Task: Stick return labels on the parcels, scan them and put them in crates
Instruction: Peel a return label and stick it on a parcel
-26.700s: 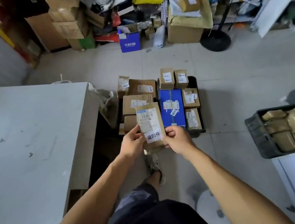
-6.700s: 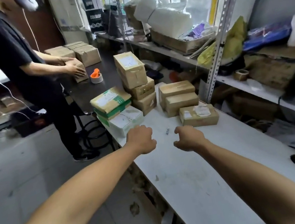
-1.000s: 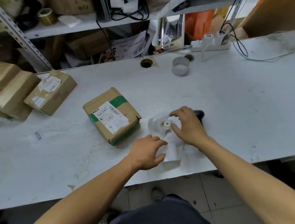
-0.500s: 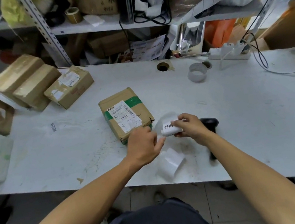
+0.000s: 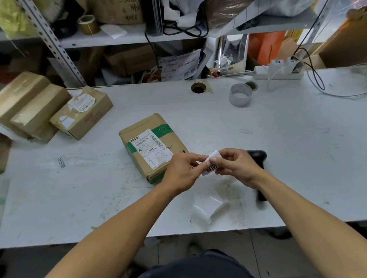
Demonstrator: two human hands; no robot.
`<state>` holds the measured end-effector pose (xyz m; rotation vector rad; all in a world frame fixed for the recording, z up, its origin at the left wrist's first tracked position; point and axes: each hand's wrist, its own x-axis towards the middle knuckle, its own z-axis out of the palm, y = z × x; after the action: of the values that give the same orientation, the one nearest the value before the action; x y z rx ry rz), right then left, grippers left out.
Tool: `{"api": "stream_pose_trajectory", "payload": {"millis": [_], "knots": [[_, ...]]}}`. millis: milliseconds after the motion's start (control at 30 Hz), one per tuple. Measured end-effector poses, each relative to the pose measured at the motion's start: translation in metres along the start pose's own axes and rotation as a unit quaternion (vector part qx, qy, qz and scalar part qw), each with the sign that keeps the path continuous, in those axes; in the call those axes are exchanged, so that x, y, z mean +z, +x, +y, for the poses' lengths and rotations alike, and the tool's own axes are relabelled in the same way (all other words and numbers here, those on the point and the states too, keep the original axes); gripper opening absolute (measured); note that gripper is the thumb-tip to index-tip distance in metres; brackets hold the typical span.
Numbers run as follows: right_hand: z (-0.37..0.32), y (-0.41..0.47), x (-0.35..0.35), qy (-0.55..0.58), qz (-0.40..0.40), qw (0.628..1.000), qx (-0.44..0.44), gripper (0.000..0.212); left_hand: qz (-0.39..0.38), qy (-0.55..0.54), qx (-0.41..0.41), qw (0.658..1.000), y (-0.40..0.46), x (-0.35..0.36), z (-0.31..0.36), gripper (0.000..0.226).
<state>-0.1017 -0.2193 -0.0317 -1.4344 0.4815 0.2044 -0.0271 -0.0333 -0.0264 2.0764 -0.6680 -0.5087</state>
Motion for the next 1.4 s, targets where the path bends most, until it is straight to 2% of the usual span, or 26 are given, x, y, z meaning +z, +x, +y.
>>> {"api": "stream_pose_trajectory", "payload": {"millis": [133, 200, 267, 367, 400, 467, 500, 533, 567, 600, 633, 667, 733, 800, 867, 933, 1033, 1100, 1167, 1200, 1267, 1333, 1400], "knots": [[-0.005, 0.003, -0.003, -0.061, 0.007, 0.998, -0.006, 0.044, -0.031, -0.092, -0.061, 0.993, 0.002, -0.005, -0.002, 0.023], [-0.007, 0.006, -0.006, -0.081, 0.004, 0.997, -0.011, 0.037, 0.001, -0.153, -0.104, 0.983, 0.003, -0.010, -0.004, 0.022], [-0.005, 0.010, -0.010, -0.130, 0.035, 0.991, -0.016, 0.031, 0.053, -0.196, -0.141, 0.969, 0.004, -0.022, -0.008, 0.017], [0.002, 0.014, -0.011, -0.329, 0.126, 0.936, -0.007, 0.027, 0.085, -0.249, -0.183, 0.947, 0.001, -0.046, -0.010, 0.015], [0.004, 0.014, -0.009, -0.386, 0.139, 0.912, 0.009, 0.030, 0.082, -0.254, -0.192, 0.944, -0.001, -0.053, -0.010, 0.017], [0.009, 0.012, -0.002, -0.467, 0.154, 0.871, 0.015, 0.051, 0.071, -0.251, -0.207, 0.943, -0.007, -0.063, -0.012, 0.028], [0.010, 0.013, 0.003, -0.480, 0.171, 0.860, -0.013, 0.061, 0.066, -0.244, -0.211, 0.944, -0.009, -0.067, -0.015, 0.034], [0.007, 0.014, 0.010, -0.462, 0.188, 0.864, -0.066, 0.060, 0.058, -0.230, -0.213, 0.948, -0.011, -0.071, -0.019, 0.038], [0.000, 0.014, 0.020, -0.411, 0.194, 0.883, -0.118, 0.049, 0.047, -0.210, -0.211, 0.954, -0.013, -0.074, -0.022, 0.042], [-0.011, 0.017, 0.030, -0.326, 0.172, 0.919, -0.143, 0.033, 0.032, -0.187, -0.203, 0.961, -0.014, -0.078, -0.025, 0.045], [-0.024, 0.020, 0.040, -0.226, 0.108, 0.961, -0.116, 0.021, 0.014, -0.165, -0.195, 0.967, -0.015, -0.081, -0.027, 0.048], [-0.038, 0.023, 0.050, -0.140, 0.008, 0.988, -0.059, 0.021, -0.006, -0.147, -0.187, 0.971, -0.016, -0.084, -0.029, 0.050], [-0.059, 0.026, 0.067, -0.062, -0.175, 0.981, 0.047, 0.034, -0.047, -0.127, -0.171, 0.976, -0.016, -0.090, -0.032, 0.050], [-0.069, 0.031, 0.079, -0.083, -0.245, 0.964, 0.063, 0.031, -0.084, -0.126, -0.160, 0.976, -0.014, -0.100, -0.034, 0.046], [-0.076, 0.039, 0.088, -0.096, -0.224, 0.969, 0.041, 0.033, -0.088, -0.120, -0.150, 0.977, -0.010, -0.114, -0.039, 0.030], [-0.079, 0.051, 0.097, -0.071, -0.145, 0.987, 0.013, 0.038, -0.045, -0.108, -0.156, 0.981, -0.006, -0.129, -0.050, 0.020], [-0.066, 0.072, 0.118, -0.089, 0.014, 0.996, -0.015, 0.045, 0.111, -0.101, -0.206, 0.967, -0.009, -0.139, -0.073, 0.033], [-0.045, 0.079, 0.132, -0.202, 0.075, 0.976, -0.036, 0.057, 0.165, -0.065, -0.242, 0.954, -0.014, -0.135, -0.086, 0.052], [-0.030, 0.079, 0.138, -0.312, 0.107, 0.941, -0.074, 0.066, 0.144, -0.045, -0.288, 0.946, -0.016, -0.126, -0.100, 0.081], [-0.028, 0.079, 0.137, -0.364, 0.130, 0.918, -0.084, 0.072, 0.123, -0.075, -0.311, 0.939, -0.017, -0.123, -0.104, 0.091], [-0.031, 0.080, 0.134, -0.432, 0.157, 0.886, -0.061, 0.081, 0.090, -0.182, -0.335, 0.920, -0.017, -0.119, -0.110, 0.090], [-0.034, 0.082, 0.131, -0.359, 0.137, 0.923, 0.018, 0.082, 0.064, -0.262, -0.332, 0.904, -0.013, -0.119, -0.111, 0.076], [-0.036, 0.078, 0.130, -0.274, 0.113, 0.953, 0.061, 0.077, 0.064, -0.315, -0.321, 0.891, -0.008, -0.119, -0.111, 0.070]]}}
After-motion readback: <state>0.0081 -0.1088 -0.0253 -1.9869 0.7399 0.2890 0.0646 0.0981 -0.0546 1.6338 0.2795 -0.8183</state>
